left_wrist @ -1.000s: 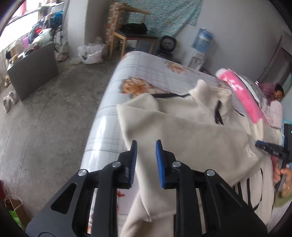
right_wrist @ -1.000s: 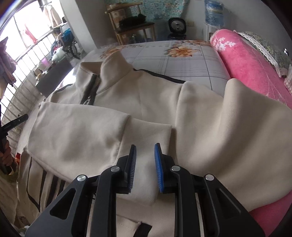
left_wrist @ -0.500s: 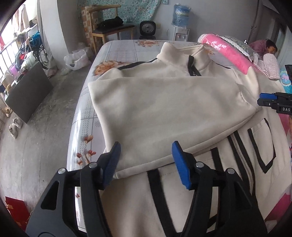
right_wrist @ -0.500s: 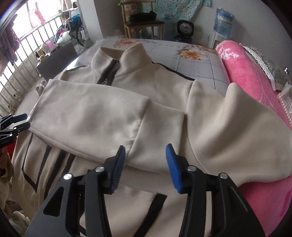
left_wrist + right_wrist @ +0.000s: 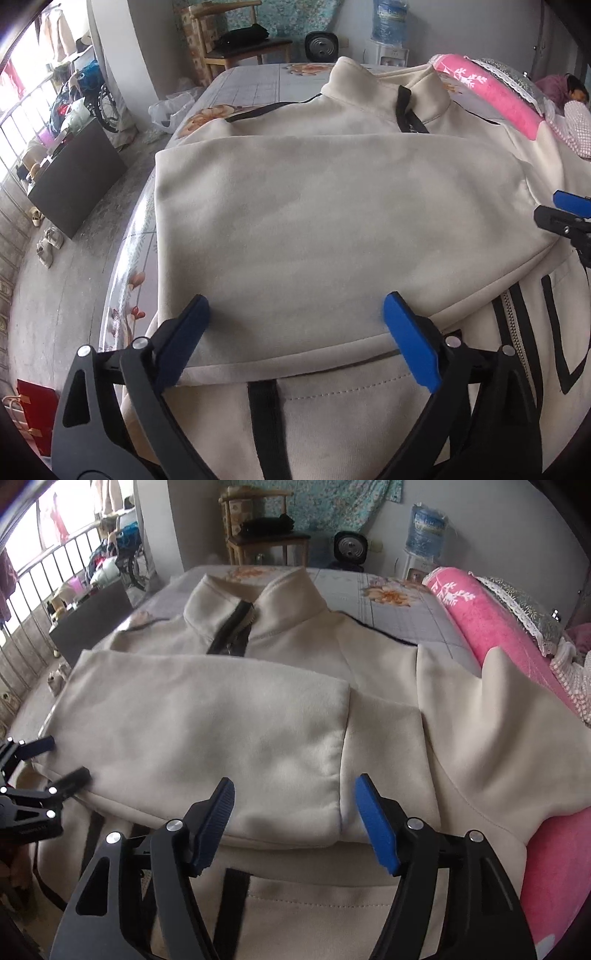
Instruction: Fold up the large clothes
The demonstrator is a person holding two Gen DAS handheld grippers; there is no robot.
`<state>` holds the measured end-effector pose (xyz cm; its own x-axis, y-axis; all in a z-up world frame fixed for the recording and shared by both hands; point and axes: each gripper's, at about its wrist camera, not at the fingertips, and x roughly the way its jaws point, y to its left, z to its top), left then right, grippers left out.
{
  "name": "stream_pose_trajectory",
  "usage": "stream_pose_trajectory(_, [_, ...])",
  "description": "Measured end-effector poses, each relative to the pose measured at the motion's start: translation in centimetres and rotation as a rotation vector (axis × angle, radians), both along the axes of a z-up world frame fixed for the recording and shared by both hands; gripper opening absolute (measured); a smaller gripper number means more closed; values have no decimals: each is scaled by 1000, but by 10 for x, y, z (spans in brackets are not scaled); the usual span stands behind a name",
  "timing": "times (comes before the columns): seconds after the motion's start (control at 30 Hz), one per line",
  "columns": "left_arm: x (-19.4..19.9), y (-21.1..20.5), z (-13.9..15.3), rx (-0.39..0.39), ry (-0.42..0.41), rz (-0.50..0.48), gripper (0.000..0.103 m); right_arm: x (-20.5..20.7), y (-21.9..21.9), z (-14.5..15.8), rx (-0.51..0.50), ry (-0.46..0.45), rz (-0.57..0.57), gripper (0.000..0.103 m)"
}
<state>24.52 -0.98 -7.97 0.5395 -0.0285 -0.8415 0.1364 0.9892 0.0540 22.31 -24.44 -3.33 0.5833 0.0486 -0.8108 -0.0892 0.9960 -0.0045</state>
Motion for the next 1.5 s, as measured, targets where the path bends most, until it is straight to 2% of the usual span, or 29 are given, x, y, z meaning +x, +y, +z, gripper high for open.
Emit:
stream_pose_trajectory(0.07, [0, 1, -1, 4, -15, 14, 96, 3, 2, 0, -11, -21, 0, 84])
stream_pose_trajectory(0.2, [-3, 3, -2, -14, -20, 52, 96, 15, 3, -30, -21, 95, -14, 85])
stream_pose_trajectory(0.23, [-2, 5, -2, -34, -14, 61, 96, 14, 3, -34, -14, 95, -12, 88])
stream_pose_trajectory(0.27, [-2, 7, -3, -49, -15, 73, 96, 12, 3, -35, -4, 78, -4, 96])
stream_pose_trajectory(0.3, [-3, 6, -3, -41, -20, 74, 96, 11, 6, -37, -11, 74, 5, 97])
stream_pose_trajectory(0.57, [-7, 3, -3, -36, -34, 128, 96, 15, 9, -38, -25, 68, -39, 97])
stream_pose_trajectory(0.8, [-6, 4, -3, -39, -28, 126, 96, 15, 9, -38, -26, 82, -61, 97])
stream_pose_trajectory(1.5, [-7, 3, -3, -37, -32, 143, 96, 13, 9, -38, -25, 85, -43, 97])
